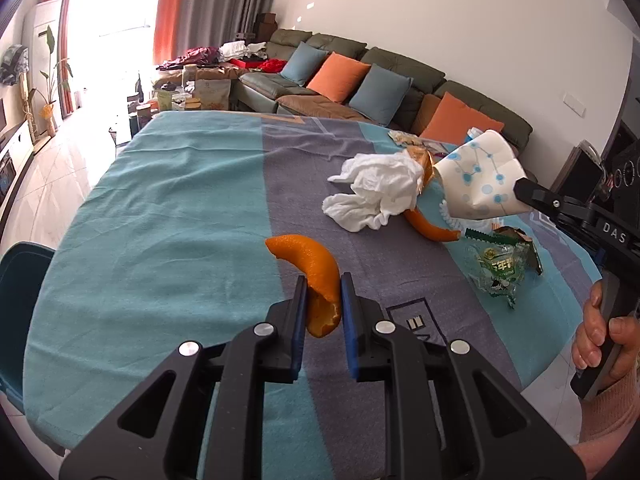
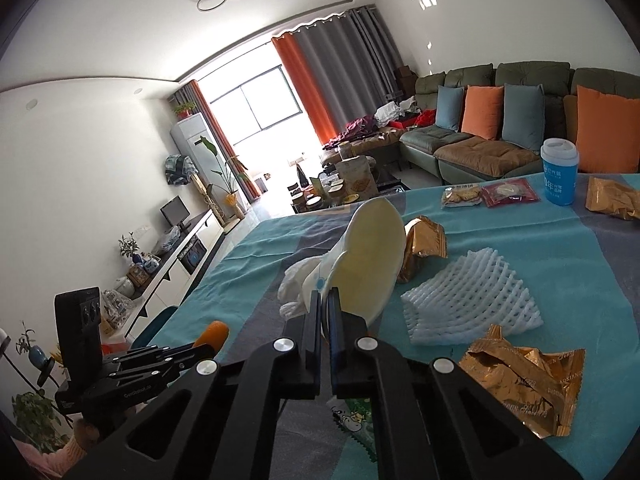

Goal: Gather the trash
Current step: 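Lift the orange peel with the left gripper while the right holds the paper cup, then drop the orange peel and paper cup into the teal bin with both grippers, then move both grippers back over the table toward the white tissues, then grasp white tissues with the left gripper while the right grasps another tissue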

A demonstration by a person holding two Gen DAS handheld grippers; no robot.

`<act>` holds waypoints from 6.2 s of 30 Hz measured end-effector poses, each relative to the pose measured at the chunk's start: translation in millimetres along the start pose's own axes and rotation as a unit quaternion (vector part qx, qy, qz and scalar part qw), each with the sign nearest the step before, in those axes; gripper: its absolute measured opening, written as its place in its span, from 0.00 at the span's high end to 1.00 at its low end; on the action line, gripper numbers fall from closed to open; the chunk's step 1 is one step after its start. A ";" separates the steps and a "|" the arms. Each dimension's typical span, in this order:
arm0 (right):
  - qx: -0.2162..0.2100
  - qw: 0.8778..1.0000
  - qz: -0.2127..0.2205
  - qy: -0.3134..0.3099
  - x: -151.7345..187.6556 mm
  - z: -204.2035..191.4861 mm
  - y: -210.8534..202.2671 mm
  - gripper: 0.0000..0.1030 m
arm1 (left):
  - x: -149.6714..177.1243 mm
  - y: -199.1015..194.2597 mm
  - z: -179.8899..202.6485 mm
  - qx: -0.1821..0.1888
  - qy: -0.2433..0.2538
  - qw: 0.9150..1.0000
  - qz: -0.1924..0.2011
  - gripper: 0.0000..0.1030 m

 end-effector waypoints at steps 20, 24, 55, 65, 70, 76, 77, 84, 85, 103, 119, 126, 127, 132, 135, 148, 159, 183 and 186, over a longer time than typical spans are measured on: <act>-0.126 0.990 -0.049 -0.045 24.4 -106.9 40.7 0.98 | -11.9 -61.2 -71.4 -0.066 -0.043 0.996 0.049 0.84; -0.148 0.986 -0.061 -0.055 30.8 -128.8 51.5 0.98 | -12.2 -75.1 -90.1 -0.083 -0.054 0.993 0.058 0.84; -0.253 0.949 -0.145 -0.121 78.4 -264.8 134.6 0.98 | 11.4 -148.1 -240.6 -0.225 -0.126 0.963 0.072 0.84; -0.263 0.937 -0.181 -0.141 103.5 -294.4 160.9 0.98 | 23.6 -145.5 -265.0 -0.248 -0.139 0.957 0.057 0.84; -0.260 0.934 -0.196 -0.148 113.1 -302.9 171.9 0.98 | 26.6 -136.3 -277.6 -0.255 -0.146 0.955 0.049 0.83; -0.256 0.929 -0.221 -0.150 124.6 -312.2 187.5 0.98 | 32.2 -125.1 -289.9 -0.262 -0.156 0.952 0.035 0.83; -0.255 0.929 -0.224 -0.151 126.2 -313.5 189.4 0.98 | 33.7 -121.8 -294.1 -0.263 -0.157 0.951 0.033 0.83; -0.250 0.923 -0.246 -0.160 137.8 -324.2 205.5 0.95 | 41.0 -113.4 -304.5 -0.267 -0.168 0.949 0.022 0.83; -0.249 0.923 -0.247 -0.160 139.0 -326.0 207.0 0.95 | 41.1 -111.3 -307.1 -0.268 -0.169 0.948 0.022 0.83; -0.248 0.935 -0.211 -0.142 111.4 -289.1 176.1 0.81 | 22.5 -121.9 -271.9 -0.257 -0.133 0.955 0.067 0.41; -0.148 0.975 -0.124 -0.110 50.7 -161.9 101.1 0.69 | -16.4 -66.0 -129.2 -0.111 -0.046 0.990 0.080 0.31; -0.088 0.986 -0.106 -0.089 41.9 -105.1 73.9 0.69 | -22.5 -29.8 -67.4 -0.056 -0.008 0.996 0.063 0.31; -0.079 0.988 -0.102 -0.087 40.0 -97.0 70.0 0.69 | -23.0 -24.3 -58.4 -0.050 0.000 0.997 0.059 0.31; -0.041 0.993 -0.079 -0.072 30.8 -60.7 52.9 0.62 | -26.2 -1.3 -22.5 -0.019 0.026 0.998 0.046 0.31; -0.017 0.995 -0.069 -0.063 24.7 -39.1 44.3 0.62 | -32.3 14.2 -3.8 -0.003 0.040 0.998 0.041 0.30; 0.029 0.997 -0.057 -0.045 9.8 19.4 35.0 0.61 | -54.6 91.8 51.2 0.035 0.076 0.997 0.001 0.26; 0.026 0.996 -0.072 -0.044 17.8 22.7 43.6 0.61 | -45.9 127.0 47.7 0.049 0.054 0.996 -0.044 0.77; 0.028 0.993 -0.101 -0.053 34.3 13.8 62.6 0.61 | -51.7 124.4 50.1 0.041 0.080 0.995 -0.043 0.75; 0.028 0.992 -0.107 -0.060 35.2 11.6 65.4 0.61 | -51.6 128.4 46.6 0.045 0.068 0.995 -0.049 0.94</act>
Point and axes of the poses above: each gripper's, at about its wrist camera, not at the fingertips, and y roughly the way its jaws point, z to its right, x to its underside, the point moved 6 cm from there along y, roughly the way its jaws point, and after that the axes turned 13 degrees about z, right-handed, at the moved point
